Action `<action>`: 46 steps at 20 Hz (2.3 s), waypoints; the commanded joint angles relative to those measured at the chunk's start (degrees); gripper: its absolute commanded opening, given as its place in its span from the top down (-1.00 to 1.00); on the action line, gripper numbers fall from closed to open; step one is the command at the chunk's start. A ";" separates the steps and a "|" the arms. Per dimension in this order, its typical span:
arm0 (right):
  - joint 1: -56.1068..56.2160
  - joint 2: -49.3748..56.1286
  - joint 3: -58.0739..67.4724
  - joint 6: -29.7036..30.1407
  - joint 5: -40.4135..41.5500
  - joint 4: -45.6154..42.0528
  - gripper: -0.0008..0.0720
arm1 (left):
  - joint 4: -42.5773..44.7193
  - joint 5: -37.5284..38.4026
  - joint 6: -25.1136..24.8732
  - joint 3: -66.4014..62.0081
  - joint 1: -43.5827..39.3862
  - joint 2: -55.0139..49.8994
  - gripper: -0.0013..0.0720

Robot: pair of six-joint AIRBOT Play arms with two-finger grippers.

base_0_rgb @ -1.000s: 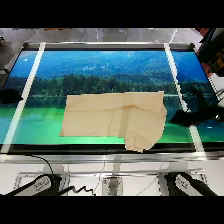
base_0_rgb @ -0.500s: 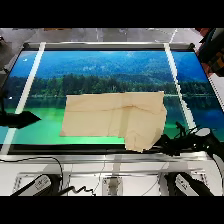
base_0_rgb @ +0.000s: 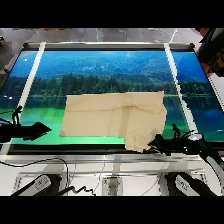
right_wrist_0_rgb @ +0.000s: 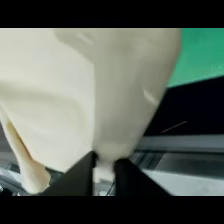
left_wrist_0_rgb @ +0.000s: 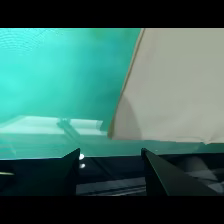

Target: Fold the clothes and pants, and hang the long-sleeved shirts on hangers.

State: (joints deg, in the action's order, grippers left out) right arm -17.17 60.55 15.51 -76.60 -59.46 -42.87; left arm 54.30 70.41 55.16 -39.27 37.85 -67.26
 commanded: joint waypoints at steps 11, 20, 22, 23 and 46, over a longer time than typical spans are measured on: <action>1.62 0.63 3.13 3.41 2.89 2.19 0.94 | -8.33 -5.05 -2.67 5.07 -5.44 -10.75 -0.23; 1.60 -5.42 10.91 6.78 -8.41 -1.44 0.94 | -8.63 8.48 -5.49 -5.09 -9.05 -10.19 0.92; 1.60 -10.64 11.87 5.03 -12.28 -4.74 0.94 | -8.52 8.61 -4.42 -4.92 -6.86 -3.76 0.92; 1.60 -13.53 11.87 2.36 -14.01 -7.37 0.94 | -8.48 9.09 -3.96 -4.90 -5.57 -0.55 0.92; 13.64 17.38 34.91 -8.15 28.33 12.57 0.94 | -26.49 -29.09 4.83 3.80 -16.85 0.83 0.92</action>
State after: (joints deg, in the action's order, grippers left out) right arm -4.21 68.51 43.09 -85.34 -34.04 -31.03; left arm 32.62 47.83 60.07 -35.57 22.39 -62.37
